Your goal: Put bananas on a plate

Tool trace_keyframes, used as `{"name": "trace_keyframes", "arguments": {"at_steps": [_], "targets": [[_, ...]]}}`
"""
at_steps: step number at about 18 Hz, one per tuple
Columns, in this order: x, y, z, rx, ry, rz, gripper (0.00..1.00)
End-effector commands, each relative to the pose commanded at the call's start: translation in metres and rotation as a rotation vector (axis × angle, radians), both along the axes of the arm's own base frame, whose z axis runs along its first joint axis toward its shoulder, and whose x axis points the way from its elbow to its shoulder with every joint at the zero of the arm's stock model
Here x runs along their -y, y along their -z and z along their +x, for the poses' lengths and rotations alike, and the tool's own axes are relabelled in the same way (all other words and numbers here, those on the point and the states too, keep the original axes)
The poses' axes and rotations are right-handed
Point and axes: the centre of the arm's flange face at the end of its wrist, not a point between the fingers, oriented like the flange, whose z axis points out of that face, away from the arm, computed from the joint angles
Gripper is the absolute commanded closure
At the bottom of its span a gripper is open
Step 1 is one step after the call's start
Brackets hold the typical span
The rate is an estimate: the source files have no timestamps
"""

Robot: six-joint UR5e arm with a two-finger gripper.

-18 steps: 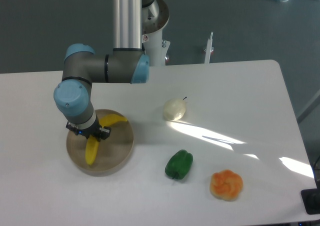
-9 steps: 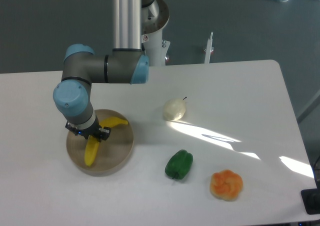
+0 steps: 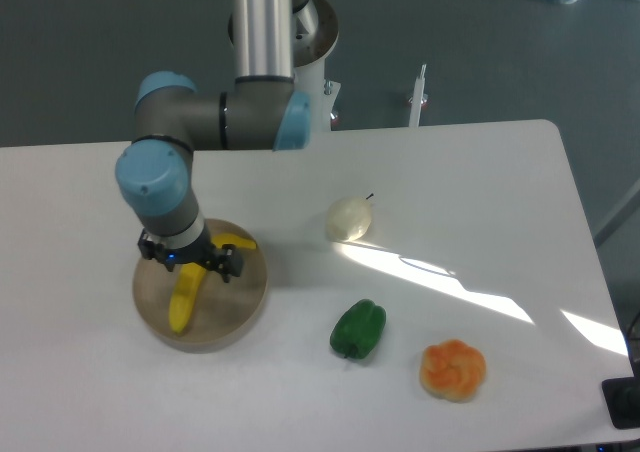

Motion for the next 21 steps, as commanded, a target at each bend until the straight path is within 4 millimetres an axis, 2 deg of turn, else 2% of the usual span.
{"name": "trace_keyframes", "arguments": {"at_steps": [2, 3, 6, 7, 8, 10, 11, 13, 17, 21], "targets": [[-0.004, -0.015, -0.028, -0.014, -0.020, 0.032, 0.00], [-0.001, -0.020, -0.044, -0.020, -0.008, 0.035, 0.00], [0.009, -0.033, -0.068, -0.044, 0.119, 0.022, 0.00], [0.014, -0.034, -0.080, -0.057, 0.147, 0.006, 0.00], [0.020, -0.044, -0.095, -0.066, 0.144, 0.007, 0.00], [0.029, -0.048, -0.114, -0.068, 0.175, 0.002, 0.00], [0.030, -0.047, -0.118, -0.071, 0.243, -0.014, 0.00], [0.040, -0.051, -0.140, -0.084, 0.347, -0.039, 0.00], [0.049, -0.056, -0.158, -0.096, 0.478, -0.057, 0.00], [0.058, -0.069, -0.171, -0.105, 0.482, -0.040, 0.00]]}}
